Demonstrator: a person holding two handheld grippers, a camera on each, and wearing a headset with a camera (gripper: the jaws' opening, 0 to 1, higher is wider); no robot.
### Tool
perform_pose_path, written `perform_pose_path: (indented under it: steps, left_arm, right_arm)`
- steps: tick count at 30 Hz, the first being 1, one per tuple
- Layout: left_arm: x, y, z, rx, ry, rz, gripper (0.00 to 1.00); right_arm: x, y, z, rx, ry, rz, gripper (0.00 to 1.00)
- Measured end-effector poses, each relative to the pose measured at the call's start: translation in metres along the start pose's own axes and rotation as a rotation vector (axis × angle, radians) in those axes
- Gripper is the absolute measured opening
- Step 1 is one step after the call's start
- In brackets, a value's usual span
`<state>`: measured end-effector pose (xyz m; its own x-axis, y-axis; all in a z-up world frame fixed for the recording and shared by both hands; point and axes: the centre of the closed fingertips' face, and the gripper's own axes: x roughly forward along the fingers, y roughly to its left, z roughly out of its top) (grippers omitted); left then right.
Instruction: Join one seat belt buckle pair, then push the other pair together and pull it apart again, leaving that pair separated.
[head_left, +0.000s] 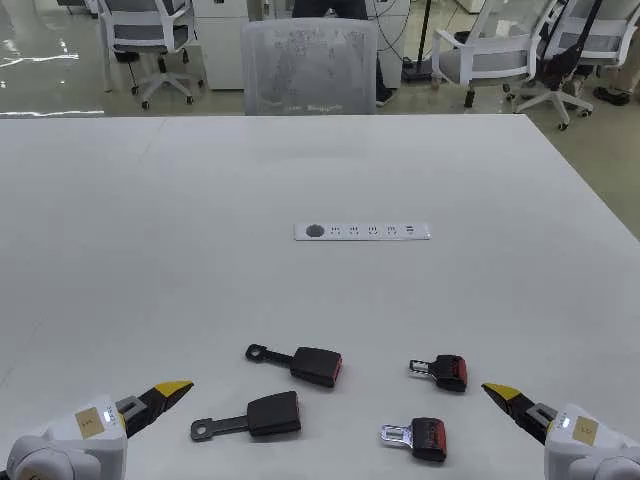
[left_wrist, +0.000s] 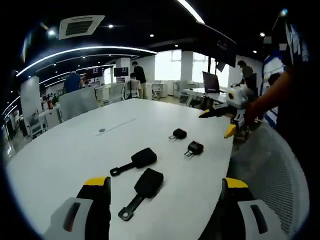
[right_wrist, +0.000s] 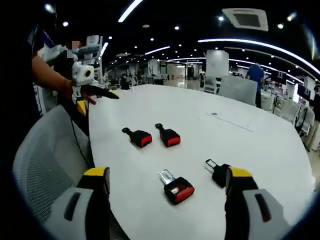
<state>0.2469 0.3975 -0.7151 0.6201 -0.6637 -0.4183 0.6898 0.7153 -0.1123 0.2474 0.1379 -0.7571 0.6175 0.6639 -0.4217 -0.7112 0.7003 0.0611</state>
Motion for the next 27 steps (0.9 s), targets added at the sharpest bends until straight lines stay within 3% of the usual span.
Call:
perform_pose_path:
  steps: [27]
  left_arm:
    - [-0.0052, 0.0049, 0.0015, 0.002, -0.02, 0.024, 0.95]
  right_arm:
    - [-0.0021, 0.0055, -0.0009, 0.009, -0.006, 0.017, 0.98]
